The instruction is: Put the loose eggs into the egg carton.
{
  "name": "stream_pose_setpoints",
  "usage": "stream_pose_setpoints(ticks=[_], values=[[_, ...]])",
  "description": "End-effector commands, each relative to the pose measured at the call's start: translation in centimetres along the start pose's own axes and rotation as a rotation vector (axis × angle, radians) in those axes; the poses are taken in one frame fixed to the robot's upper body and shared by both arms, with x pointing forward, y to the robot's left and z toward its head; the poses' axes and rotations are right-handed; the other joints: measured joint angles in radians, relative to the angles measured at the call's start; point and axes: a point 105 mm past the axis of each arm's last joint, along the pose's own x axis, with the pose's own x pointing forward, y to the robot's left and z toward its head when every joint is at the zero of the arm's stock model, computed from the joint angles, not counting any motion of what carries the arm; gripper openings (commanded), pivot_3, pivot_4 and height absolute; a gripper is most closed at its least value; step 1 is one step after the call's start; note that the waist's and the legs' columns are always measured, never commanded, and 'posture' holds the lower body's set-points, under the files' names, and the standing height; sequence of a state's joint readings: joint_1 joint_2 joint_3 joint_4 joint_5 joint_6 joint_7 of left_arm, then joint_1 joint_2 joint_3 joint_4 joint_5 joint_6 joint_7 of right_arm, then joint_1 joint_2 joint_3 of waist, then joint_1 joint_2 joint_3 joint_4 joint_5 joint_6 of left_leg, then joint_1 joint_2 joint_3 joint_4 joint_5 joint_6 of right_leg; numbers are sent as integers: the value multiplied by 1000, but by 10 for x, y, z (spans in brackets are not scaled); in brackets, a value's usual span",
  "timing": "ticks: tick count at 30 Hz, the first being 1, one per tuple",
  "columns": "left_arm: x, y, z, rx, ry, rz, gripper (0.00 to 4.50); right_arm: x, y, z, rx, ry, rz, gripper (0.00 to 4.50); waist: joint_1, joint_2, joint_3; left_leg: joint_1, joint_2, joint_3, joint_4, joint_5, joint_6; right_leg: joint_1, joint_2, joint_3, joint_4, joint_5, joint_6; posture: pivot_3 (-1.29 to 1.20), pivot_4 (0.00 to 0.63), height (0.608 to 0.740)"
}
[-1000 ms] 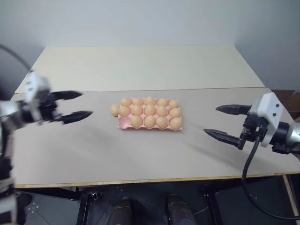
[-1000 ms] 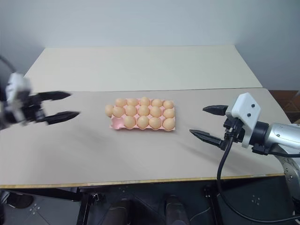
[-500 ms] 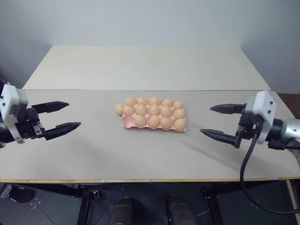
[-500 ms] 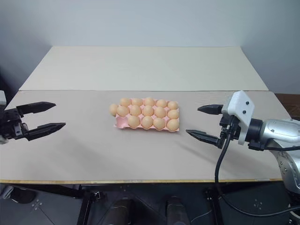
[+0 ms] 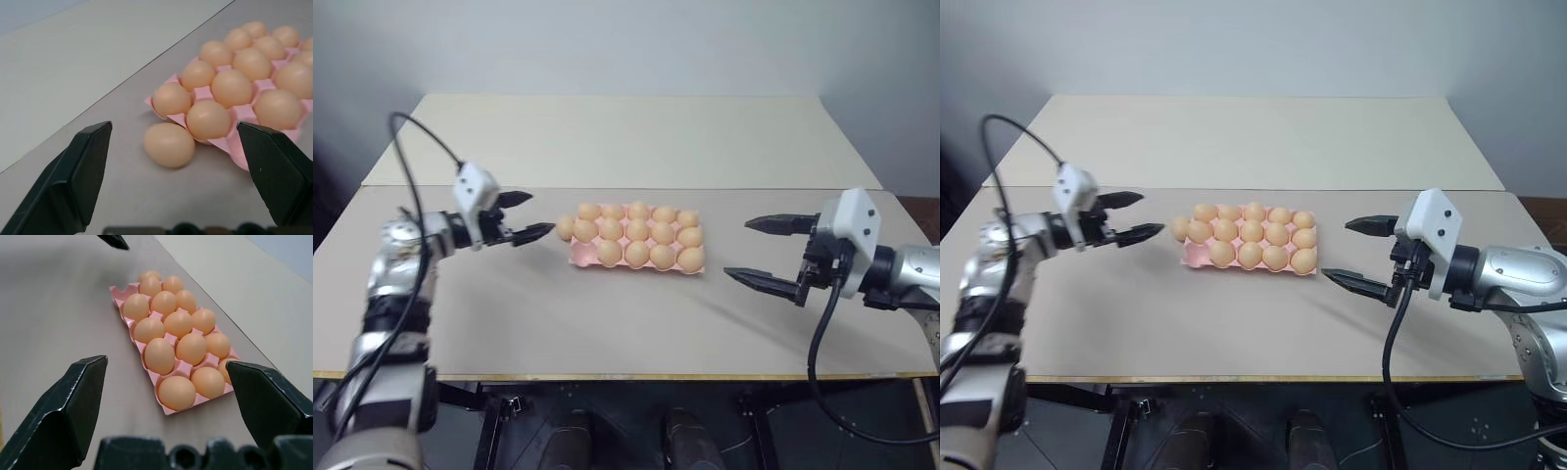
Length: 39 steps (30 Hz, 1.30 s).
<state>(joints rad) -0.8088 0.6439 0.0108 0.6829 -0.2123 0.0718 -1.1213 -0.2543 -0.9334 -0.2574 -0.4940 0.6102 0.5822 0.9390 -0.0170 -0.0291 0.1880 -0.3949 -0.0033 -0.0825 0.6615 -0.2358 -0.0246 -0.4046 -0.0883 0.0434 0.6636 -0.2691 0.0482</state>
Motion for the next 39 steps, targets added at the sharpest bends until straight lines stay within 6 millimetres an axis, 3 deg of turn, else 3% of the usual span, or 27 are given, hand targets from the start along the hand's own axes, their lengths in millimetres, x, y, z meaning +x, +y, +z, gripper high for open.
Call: stream_pose_setpoints(ticks=[1, 13, 23, 30, 39], values=[[11, 3, -13, 77, 81, -34, 4440, -5, 0, 13, -46, -24, -34, 4500, -6, 0, 0, 0, 0, 0, 0, 0, 0, 0, 0, 0, 0, 0, 0, 0, 150, 740], [25, 5, -10, 134, 136, -96, 4440, -16, 5, 14, -29, -7, -82, 4500, -2, 0, 0, -1, 0, -1, 1, 0, 0, 0, 0, -1, 1, 0, 0, 0, 150, 740], [11, 24, 12, 74, 56, -27, 4440, -18, 8, 11, -14, 4, -86, 4500, -5, 0, 0, -2, 0, -1, 2, 0, 0, -1, 0, -1, 1, 0, 1, 0, 150, 740], [1, 26, 1, 121, 136, -30, 4440, -16, 6, 11, -15, 1, -75, 4500, -4, 0, 0, -2, 0, -1, 2, 0, 0, -1, 0, -1, 1, 0, 1, 0, 150, 740], [21, 12, -13, 144, 174, -58, 4440, -15, 8, 12, -16, 2, -71, 4500, -2, 0, 0, -2, 0, -1, 2, 0, 0, 0, 0, -1, 1, 0, 1, 0, 150, 740]])
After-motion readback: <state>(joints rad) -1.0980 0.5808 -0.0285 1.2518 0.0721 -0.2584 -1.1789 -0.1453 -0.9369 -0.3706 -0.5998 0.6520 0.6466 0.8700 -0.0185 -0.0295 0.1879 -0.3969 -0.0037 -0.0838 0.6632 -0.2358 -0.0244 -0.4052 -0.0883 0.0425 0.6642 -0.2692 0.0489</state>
